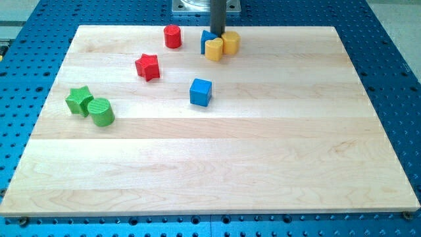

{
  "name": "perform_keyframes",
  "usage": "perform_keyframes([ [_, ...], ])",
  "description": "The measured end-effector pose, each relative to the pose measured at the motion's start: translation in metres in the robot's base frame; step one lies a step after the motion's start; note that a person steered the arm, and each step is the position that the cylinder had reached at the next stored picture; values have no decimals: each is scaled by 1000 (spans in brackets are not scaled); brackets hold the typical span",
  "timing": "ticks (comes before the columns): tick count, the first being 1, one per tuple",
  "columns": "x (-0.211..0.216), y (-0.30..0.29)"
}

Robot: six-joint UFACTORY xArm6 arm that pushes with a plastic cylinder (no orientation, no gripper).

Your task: Keep the yellow blocks together above the cube

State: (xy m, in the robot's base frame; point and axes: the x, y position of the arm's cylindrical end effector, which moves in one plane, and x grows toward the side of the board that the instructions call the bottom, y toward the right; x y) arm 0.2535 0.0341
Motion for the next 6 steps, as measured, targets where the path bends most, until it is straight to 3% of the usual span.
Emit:
perform_keyframes([
  [1,7,17],
  [2,-11,79],
  [3,18,95],
  [4,19,56],
  [5,30,-19],
  [6,8,-15],
])
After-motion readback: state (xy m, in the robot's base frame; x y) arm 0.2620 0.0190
